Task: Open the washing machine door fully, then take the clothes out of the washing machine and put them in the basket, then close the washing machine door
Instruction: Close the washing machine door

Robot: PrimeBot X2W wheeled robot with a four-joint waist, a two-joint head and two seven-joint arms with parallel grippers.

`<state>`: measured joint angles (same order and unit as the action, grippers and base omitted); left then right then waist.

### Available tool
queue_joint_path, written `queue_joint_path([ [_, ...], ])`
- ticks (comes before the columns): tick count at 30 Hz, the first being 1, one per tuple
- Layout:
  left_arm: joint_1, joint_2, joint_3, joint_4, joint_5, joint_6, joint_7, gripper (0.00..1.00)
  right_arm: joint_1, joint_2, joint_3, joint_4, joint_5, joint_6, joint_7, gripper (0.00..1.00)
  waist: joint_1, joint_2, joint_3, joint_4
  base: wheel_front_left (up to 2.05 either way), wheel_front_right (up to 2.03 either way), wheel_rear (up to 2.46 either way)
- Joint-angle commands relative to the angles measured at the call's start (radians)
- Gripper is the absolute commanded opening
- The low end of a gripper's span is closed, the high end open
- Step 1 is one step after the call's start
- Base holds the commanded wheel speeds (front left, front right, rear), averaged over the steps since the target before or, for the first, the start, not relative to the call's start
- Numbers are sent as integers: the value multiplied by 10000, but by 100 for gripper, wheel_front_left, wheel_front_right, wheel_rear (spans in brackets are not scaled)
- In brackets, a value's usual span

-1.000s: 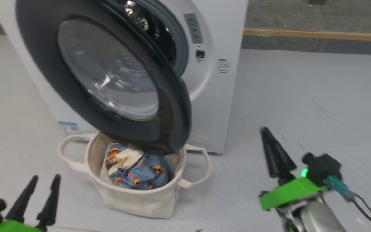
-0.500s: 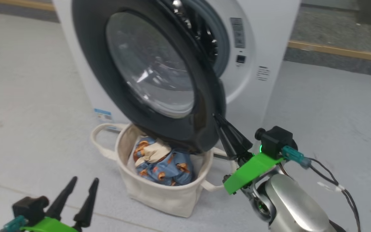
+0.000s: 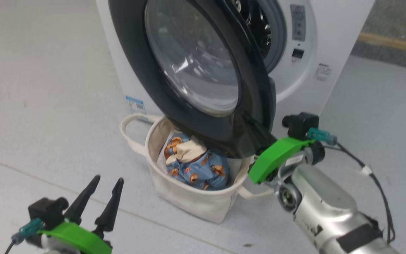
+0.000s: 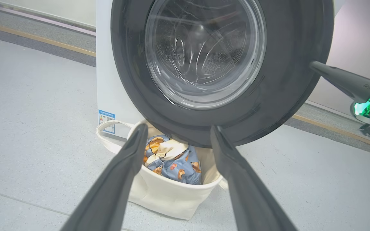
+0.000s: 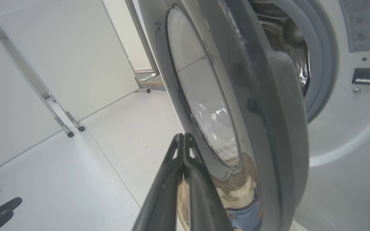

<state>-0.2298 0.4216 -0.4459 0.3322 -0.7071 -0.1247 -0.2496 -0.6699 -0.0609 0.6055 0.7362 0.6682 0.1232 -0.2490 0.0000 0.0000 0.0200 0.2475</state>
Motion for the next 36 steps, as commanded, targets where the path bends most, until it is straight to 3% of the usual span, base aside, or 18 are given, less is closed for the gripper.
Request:
queue_joint_path([
  [1,-698,160,337,-278,86,-48,-102,100,-576,107,70,-6,127,75,-124,0,0,0,300,91,0,0,0],
  [6,-1108,-75,118,-239,150,-52,-108,100,-1086,107,-540,701,-71,75,-126,0,0,0,662,263,0,0,0],
  [20,-1397,-249,72,-362,112,-58,-120,100,-1827,107,-3242,1234,-1559,75,-127,0,0,0,1475,212,0,0,0],
  [36,-2185,-571,-354,-416,38,-59,-121,100,-3503,107,-5836,1931,-3805,75,-127,0,0,0,2775,610,0,0,0],
])
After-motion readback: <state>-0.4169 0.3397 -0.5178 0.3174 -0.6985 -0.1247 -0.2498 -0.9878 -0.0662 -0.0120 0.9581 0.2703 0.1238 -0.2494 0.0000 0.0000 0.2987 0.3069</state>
